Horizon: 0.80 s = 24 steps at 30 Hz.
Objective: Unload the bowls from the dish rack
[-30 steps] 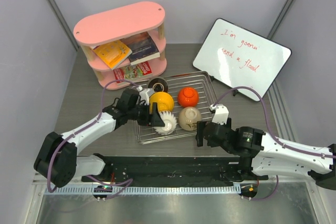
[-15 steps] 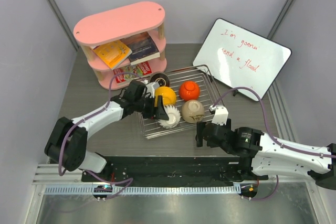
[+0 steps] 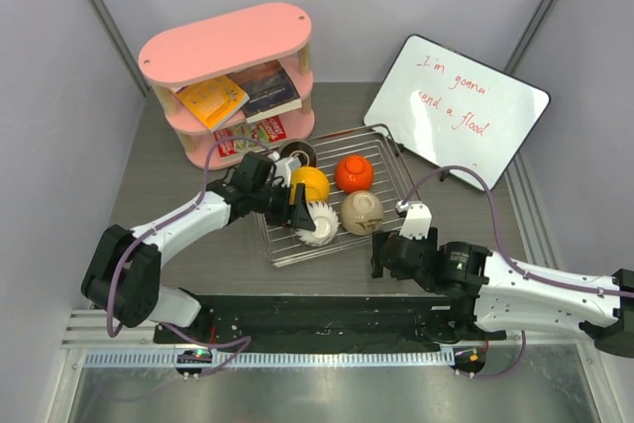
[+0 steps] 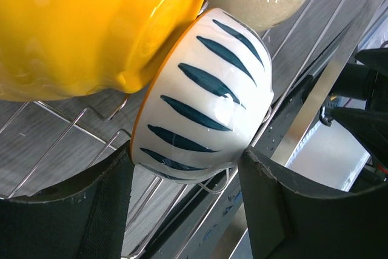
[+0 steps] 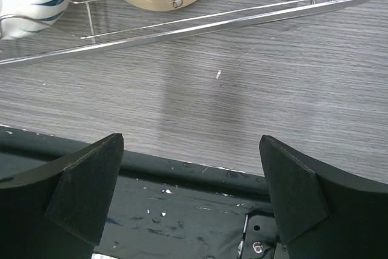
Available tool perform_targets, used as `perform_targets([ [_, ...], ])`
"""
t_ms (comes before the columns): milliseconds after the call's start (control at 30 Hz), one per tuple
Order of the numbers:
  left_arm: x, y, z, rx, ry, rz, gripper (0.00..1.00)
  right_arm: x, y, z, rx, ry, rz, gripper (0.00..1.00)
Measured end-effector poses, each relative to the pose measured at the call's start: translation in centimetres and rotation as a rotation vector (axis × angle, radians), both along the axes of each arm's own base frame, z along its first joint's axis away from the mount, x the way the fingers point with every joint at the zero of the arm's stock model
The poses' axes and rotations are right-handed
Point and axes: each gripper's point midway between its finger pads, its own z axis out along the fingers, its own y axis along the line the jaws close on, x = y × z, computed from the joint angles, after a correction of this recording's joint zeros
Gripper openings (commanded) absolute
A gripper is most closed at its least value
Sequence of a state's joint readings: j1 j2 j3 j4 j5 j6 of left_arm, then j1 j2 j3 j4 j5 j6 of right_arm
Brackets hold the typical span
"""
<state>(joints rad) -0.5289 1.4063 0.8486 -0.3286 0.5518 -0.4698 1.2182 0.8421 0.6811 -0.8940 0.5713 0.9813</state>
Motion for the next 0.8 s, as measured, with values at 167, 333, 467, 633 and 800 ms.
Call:
perform_targets([
  [167, -0.6, 0.1, 0.1, -0.002, 0.019, -0.015, 0.0, 0.1, 0.0, -0.4, -0.017, 0.008, -0.012, 1.0],
  [333, -0.5, 0.0, 0.6, -0.003, 0.017, -0.018, 0.0, 0.2, -0.1, -0.4, -0.013, 0.002, -0.025, 1.0],
  [467, 0.2, -0.9, 2.6, -0.047, -0.007, -0.031, 0.0, 0.3, -0.1, -0.3, -0.008, -0.003, -0.039, 1.0],
  [633, 0.4, -2.0, 4.6, -0.099, -0.057, -0.065, 0.0, 0.4, -0.2, -0.6, -0.025, -0.004, -0.048, 1.0],
  [800, 0.3, -2.2, 4.9, -0.108, -0.062, -0.074, 0.0, 0.5, -0.3, -0.7, -0.039, -0.005, -0.052, 1.0],
])
